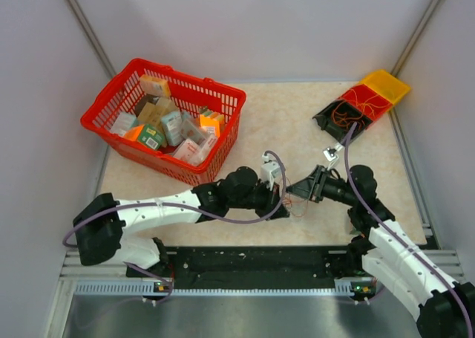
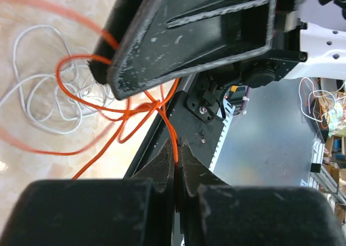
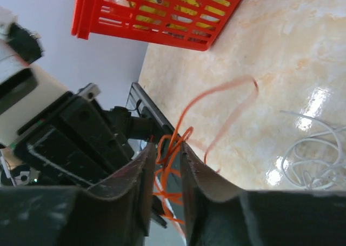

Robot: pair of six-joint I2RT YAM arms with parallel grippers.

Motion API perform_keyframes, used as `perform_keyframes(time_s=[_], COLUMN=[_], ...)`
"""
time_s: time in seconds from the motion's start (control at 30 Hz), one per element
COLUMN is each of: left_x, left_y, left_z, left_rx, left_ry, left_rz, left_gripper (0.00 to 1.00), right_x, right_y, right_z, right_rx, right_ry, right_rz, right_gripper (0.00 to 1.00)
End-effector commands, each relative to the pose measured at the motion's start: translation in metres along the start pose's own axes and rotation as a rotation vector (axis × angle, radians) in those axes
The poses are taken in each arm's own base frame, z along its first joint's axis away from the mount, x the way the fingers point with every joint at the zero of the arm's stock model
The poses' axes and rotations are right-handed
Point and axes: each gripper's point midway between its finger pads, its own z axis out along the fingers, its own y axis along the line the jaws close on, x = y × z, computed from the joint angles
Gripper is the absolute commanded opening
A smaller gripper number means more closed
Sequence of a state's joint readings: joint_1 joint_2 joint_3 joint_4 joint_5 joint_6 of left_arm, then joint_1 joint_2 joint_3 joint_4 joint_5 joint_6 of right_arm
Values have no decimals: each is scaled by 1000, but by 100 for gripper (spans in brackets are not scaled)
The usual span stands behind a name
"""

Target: Untangle the cables

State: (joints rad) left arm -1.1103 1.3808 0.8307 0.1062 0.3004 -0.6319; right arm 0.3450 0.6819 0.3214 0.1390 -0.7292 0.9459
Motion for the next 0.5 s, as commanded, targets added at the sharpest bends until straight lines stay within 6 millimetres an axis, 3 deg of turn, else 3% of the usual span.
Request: perform_keyframes(time_s=[0.0, 0.1, 0.2, 0.33, 0.47], left_x=[-47, -61, -65, -69, -68], left_y=[-36, -43, -40, -42, -38], left_z=[-31, -53, -69, -81, -86], left_rx=[67, 42, -8, -22, -43], left_ry=[-167, -226, -235, -231, -220], left_rz=[100, 150, 168, 181, 215], left_gripper=[0, 0, 0, 0, 0], right_x=[-10, -9, -7, 2, -2], right_y=[-10, -31, -30, -11, 17], right_z=[2, -4, -5, -2, -7], right_rx=[80, 197, 185, 53, -66], right_ry=[-20, -6, 16, 46, 12], right_rz=[-113, -169, -208, -235, -327], right_gripper=[40, 59, 71, 81, 82])
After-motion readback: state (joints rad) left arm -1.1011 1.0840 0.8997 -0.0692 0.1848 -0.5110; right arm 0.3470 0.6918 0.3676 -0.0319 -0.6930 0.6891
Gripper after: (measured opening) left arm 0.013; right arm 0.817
